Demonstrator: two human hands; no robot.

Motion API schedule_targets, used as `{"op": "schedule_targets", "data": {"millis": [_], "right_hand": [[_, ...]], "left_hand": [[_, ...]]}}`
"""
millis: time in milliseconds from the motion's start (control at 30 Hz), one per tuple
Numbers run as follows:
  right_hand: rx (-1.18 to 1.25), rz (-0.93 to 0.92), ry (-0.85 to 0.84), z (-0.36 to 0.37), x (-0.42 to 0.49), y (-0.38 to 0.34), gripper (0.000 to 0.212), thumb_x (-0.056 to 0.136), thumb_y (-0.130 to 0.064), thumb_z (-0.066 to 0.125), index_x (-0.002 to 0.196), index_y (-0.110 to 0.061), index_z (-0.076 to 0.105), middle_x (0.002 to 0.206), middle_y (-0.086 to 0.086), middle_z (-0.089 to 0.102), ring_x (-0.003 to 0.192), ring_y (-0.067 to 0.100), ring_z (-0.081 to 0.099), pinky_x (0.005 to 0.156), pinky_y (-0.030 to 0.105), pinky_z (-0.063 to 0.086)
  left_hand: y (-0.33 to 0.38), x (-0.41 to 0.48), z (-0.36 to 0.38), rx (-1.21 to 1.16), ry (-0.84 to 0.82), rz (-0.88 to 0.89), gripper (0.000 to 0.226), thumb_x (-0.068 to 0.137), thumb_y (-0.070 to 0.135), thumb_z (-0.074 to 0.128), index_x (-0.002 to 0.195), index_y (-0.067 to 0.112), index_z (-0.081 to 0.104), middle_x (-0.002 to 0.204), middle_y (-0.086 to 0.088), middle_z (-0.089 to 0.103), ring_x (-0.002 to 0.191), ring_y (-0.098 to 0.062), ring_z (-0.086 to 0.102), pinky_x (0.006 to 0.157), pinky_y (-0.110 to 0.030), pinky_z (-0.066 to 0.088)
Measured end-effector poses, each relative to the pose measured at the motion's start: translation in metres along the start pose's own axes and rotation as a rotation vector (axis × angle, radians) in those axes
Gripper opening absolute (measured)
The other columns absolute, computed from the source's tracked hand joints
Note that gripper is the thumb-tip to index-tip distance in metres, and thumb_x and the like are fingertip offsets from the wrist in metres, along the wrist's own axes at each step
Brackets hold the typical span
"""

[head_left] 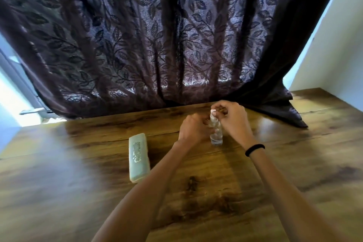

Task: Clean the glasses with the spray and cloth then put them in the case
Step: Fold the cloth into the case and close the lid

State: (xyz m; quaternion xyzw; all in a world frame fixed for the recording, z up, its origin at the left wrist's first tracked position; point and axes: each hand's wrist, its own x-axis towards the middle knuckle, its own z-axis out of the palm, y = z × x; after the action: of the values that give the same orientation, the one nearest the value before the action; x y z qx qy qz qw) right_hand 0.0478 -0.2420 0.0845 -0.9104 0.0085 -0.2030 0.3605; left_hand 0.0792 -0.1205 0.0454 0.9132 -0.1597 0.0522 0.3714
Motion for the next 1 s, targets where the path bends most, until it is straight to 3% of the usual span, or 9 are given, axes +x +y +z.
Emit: {"op": "schedule_targets", "data": {"millis": [100,367,500,633,800,1000], "right_hand": [[0.057,-0.069,-0.027,0.023,0.009,-0.023,0.011,0.083,-0.01,0.065,0.092,-0.015,0.069,0.093,0.0,0.071,0.089,0.013,0.064,0.082,0.03,0.052],[0.222,-0.19,-0.121,0.096,0.04,-0.093,0.009,0.081,-0.01,0.067,0.09,-0.01,0.07,0.09,0.004,0.071,0.086,0.015,0.064,0.079,0.028,0.052],[0.266,-0.181,-0.153,0.122,0.048,-0.11,0.009,0.08,-0.008,0.067,0.089,-0.009,0.071,0.091,0.005,0.072,0.085,0.016,0.065,0.081,0.029,0.052],[0.27,-0.185,-0.181,0.135,0.051,-0.114,0.01,0.079,-0.007,0.068,0.089,-0.009,0.071,0.089,0.005,0.072,0.081,0.015,0.064,0.08,0.031,0.053],[0.271,-0.168,-0.221,0.141,0.049,-0.111,0.017,0.083,-0.007,0.064,0.098,-0.01,0.07,0.098,0.007,0.072,0.088,0.021,0.067,0.086,0.039,0.053],[0.279,-0.216,-0.324,0.141,0.043,-0.109,0.031,0.086,-0.003,0.059,0.115,-0.01,0.064,0.115,0.008,0.067,0.106,0.018,0.061,0.095,0.03,0.048]], "left_hand": [[-0.023,0.0,-0.027,0.02,0.044,-0.036,0.018,0.069,0.028,0.076,0.08,0.016,0.068,0.078,-0.002,0.072,0.073,-0.018,0.065,0.064,-0.032,0.051],[-0.088,-0.004,-0.11,0.105,0.221,-0.146,0.027,0.065,0.027,0.077,0.091,0.022,0.072,0.077,0.002,0.073,0.075,-0.013,0.067,0.066,-0.032,0.055],[-0.11,-0.007,-0.125,0.117,0.242,-0.205,0.021,0.066,0.033,0.078,0.084,0.025,0.071,0.073,0.006,0.07,0.069,-0.009,0.065,0.056,-0.024,0.046],[-0.12,-0.007,-0.13,0.127,0.257,-0.243,0.026,0.066,0.037,0.078,0.089,0.026,0.071,0.075,0.007,0.071,0.069,-0.011,0.064,0.056,-0.022,0.04],[-0.127,-0.007,-0.129,0.142,0.248,-0.275,0.026,0.069,0.036,0.076,0.091,0.024,0.07,0.08,0.004,0.072,0.075,-0.016,0.065,0.058,-0.025,0.042],[-0.129,-0.011,-0.129,0.158,0.219,-0.268,0.026,0.073,0.032,0.073,0.096,0.021,0.067,0.086,0.0,0.071,0.081,-0.023,0.065,0.063,-0.033,0.047]]}}
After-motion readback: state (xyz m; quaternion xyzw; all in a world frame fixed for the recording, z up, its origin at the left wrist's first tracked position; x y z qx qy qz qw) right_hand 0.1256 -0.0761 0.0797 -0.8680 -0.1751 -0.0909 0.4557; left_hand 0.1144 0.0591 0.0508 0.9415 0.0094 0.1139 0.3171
